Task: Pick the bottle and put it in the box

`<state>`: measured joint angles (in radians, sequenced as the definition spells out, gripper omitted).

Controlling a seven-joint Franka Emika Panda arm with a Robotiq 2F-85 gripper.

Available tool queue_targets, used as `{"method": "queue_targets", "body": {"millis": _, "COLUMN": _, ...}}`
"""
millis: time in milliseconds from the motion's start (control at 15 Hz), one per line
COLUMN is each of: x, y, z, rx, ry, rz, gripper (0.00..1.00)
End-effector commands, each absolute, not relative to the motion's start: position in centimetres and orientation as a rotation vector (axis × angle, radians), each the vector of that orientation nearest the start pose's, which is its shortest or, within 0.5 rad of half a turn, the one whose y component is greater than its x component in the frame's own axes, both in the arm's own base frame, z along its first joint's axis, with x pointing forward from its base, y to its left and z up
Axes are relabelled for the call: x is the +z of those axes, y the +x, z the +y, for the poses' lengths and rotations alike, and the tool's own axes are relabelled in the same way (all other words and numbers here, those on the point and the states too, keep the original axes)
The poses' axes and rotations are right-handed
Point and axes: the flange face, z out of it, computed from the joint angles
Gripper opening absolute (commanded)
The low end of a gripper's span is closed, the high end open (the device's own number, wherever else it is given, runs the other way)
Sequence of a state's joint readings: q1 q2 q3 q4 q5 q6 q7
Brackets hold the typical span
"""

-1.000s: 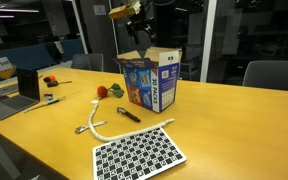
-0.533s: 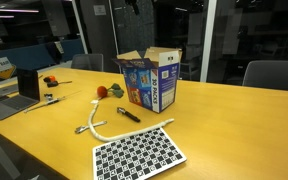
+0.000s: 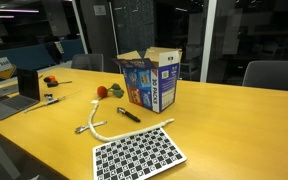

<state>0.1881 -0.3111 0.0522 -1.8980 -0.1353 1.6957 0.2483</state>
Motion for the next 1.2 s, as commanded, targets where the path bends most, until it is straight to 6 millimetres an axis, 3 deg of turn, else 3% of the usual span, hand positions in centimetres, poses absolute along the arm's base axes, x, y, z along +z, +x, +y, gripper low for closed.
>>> {"method": "queue_targets", "body": {"millis": 0, "x": 62.0, "y": 40.7, "z": 7.9, "rx": -0.188, "ry": -3.2, "rz": -0.173, "gripper": 1.0}}
{"method": "queue_targets", "body": {"millis": 267, "x": 59.2, "y": 37.6, "z": 5.6, "rx": -0.152, "ry": -3.165, "rz": -0.271, "gripper": 1.0}}
{"method": "queue_targets", "body": {"millis": 667, "x": 56.3, "y": 34.6, "z": 3.0, "rx": -0.094, "ry": -3.16, "rz": -0.221, "gripper": 1.0}}
{"method": "queue_targets", "body": {"millis": 733, "x": 56.4, "y": 36.1, "z": 3.7, "rx": -0.05, "ry": -3.184, "rz": -0.22, "gripper": 1.0}}
{"method": "queue_targets", "body": {"millis": 1133, "x": 55.8, "y": 36.0, "z": 3.6, "rx": -0.027, "ry": -3.188, "rz": -0.218, "gripper": 1.0}}
